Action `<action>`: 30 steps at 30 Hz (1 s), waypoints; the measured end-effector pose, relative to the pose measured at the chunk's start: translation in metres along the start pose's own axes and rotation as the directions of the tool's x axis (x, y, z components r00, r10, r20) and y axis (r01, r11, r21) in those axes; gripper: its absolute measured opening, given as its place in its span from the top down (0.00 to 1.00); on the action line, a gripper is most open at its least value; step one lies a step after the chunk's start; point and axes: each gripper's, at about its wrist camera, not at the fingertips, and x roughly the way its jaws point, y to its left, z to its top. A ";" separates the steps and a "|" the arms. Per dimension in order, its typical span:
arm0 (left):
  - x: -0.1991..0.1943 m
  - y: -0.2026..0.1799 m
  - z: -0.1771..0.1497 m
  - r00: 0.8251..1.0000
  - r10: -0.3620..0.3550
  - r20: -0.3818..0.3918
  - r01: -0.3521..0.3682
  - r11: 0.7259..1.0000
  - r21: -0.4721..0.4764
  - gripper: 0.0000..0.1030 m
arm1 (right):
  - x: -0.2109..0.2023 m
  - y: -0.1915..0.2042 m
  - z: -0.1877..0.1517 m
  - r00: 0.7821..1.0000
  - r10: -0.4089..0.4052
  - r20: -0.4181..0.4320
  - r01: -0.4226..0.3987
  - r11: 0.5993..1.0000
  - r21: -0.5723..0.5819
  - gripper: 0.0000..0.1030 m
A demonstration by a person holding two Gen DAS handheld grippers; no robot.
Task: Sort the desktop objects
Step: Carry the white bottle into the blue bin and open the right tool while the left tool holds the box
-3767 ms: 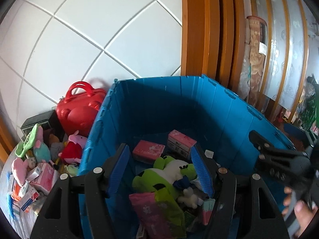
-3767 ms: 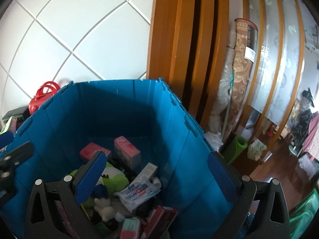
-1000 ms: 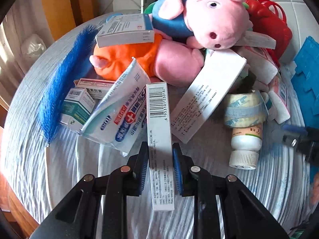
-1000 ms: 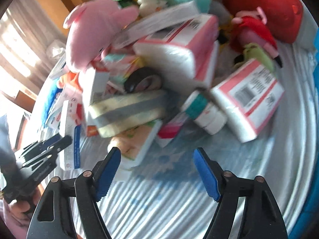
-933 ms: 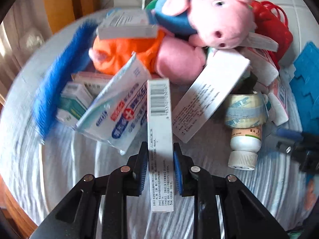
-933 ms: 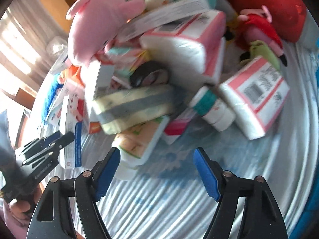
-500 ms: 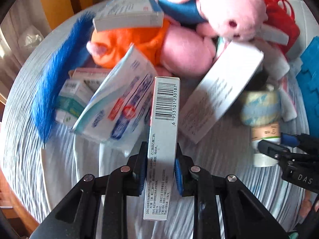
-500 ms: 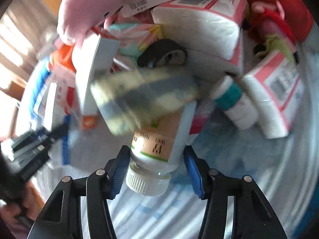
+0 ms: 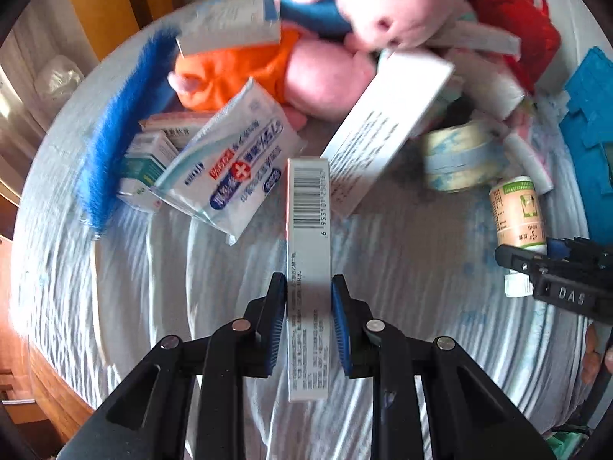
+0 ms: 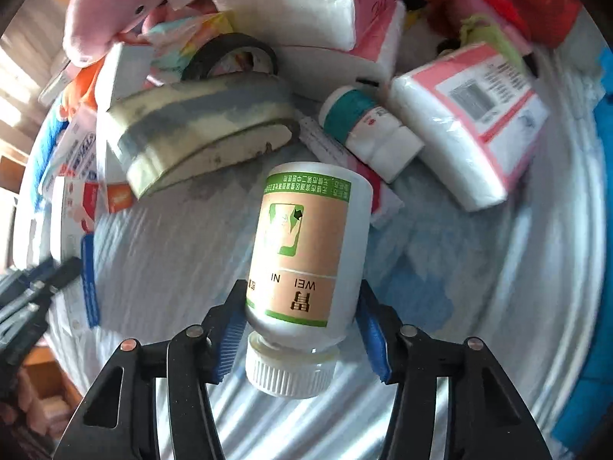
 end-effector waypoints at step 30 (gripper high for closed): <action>-0.294 -0.345 0.026 0.685 -0.439 0.581 0.122 0.856 0.503 0.78 | -0.361 -0.212 -0.081 0.647 -0.427 0.632 0.224 0.898 0.378 0.48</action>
